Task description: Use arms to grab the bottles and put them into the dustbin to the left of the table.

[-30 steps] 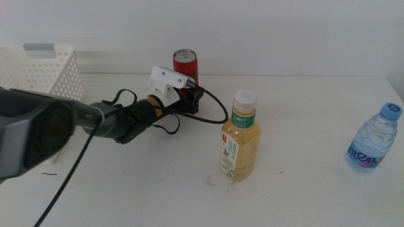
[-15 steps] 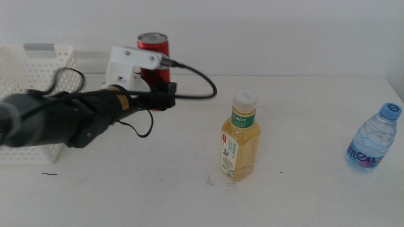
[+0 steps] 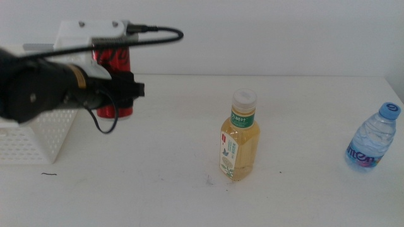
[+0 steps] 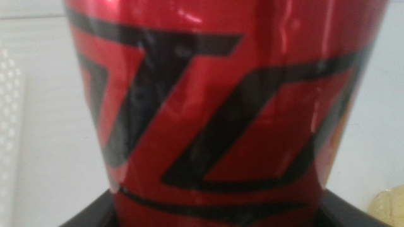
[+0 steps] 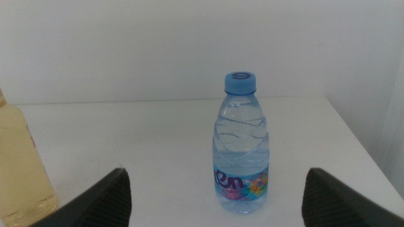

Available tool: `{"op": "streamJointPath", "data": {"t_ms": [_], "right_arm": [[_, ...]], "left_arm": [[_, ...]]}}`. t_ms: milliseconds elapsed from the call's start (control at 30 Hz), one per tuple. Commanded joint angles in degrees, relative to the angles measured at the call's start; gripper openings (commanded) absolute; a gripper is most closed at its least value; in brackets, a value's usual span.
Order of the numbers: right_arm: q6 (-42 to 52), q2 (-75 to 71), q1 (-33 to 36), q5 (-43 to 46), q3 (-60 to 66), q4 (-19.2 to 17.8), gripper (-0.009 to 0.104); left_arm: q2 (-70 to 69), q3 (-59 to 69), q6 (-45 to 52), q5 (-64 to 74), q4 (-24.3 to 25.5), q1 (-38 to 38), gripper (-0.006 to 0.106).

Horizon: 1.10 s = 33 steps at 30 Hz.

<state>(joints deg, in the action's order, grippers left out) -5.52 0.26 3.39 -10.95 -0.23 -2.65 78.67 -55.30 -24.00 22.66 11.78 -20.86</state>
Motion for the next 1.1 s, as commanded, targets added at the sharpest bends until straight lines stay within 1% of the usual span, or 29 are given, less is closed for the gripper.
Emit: {"op": "streamJointPath", "data": {"t_ms": [0, 67, 100, 133, 200, 233, 267, 300, 367, 467, 600, 667, 700, 867, 967, 1067], "right_arm": [[0.1, -0.26, -0.52, 0.66, 0.23, -0.13, 0.091], [0.1, -0.26, -0.52, 0.66, 0.23, -0.13, 0.091], [0.1, -0.26, -0.52, 0.66, 0.23, -0.13, 0.091], [0.1, -0.26, -0.52, 0.66, 0.23, -0.13, 0.091], [0.1, -0.26, -0.52, 0.66, 0.23, -0.13, 0.091], [0.1, -0.26, -0.52, 0.66, 0.23, -0.13, 0.091], [0.1, -0.26, -0.52, 0.66, 0.23, -0.13, 0.091], [0.1, -0.26, -0.52, 0.66, 0.23, -0.13, 0.091], [0.1, -0.26, -0.52, 0.66, 0.23, -0.13, 0.091], [0.1, -0.26, -0.52, 0.66, 0.23, -0.13, 0.091], [0.1, -0.26, -0.52, 0.66, 0.23, -0.13, 0.091], [0.1, -0.26, -0.52, 0.66, 0.23, -0.13, 0.091], [0.1, -0.26, -0.52, 0.66, 0.23, -0.13, 0.091], [0.1, -0.26, -0.52, 0.66, 0.23, -0.13, 0.091], [0.1, -0.26, -0.52, 0.66, 0.23, -0.13, 0.091], [0.1, -0.26, -0.52, 0.66, 0.23, -0.13, 0.091]], "left_arm": [[-1.2, -3.78, 0.66, 3.11, 0.34, 0.04, 0.022], [-0.86, -7.18, 2.61, 7.31, 0.6, 0.27, 0.022], [-0.58, -9.74, 5.61, 10.44, -1.97, 1.52, 0.022], [-0.05, -12.24, 9.76, 14.32, -6.2, 3.11, 0.022], [1.81, -19.88, 24.37, 21.85, -16.41, 9.24, 0.022], [2.42, -21.89, 28.05, 24.73, -20.27, 11.18, 0.022], [3.46, -25.22, 33.03, 28.29, -23.6, 14.46, 0.022], [4.59, -28.38, 36.4, 32.05, -24.96, 17.21, 0.022], [7.2, -33.86, 38.69, 38.95, -25.07, 21.61, 0.022], [11.26, -40.64, 40.75, 47.14, -22.82, 26.2, 0.022], [16.66, -44.36, 42.21, 47.3, -19.92, 30.42, 0.022], [19.49, -45.19, 42.06, 47.3, -16.68, 32.3, 0.022], [20.75, -45.3, 41.96, 47.3, -15.83, 33.3, 0.022], [25.09, -45.3, 42.47, 46.69, -15.26, 36.73, 0.022], [26.63, -45.3, 42.72, 42.34, -16.79, 37.41, 0.022], [28.61, -45.3, 42.77, 42.03, -17.6, 37.41, 0.022]]}}
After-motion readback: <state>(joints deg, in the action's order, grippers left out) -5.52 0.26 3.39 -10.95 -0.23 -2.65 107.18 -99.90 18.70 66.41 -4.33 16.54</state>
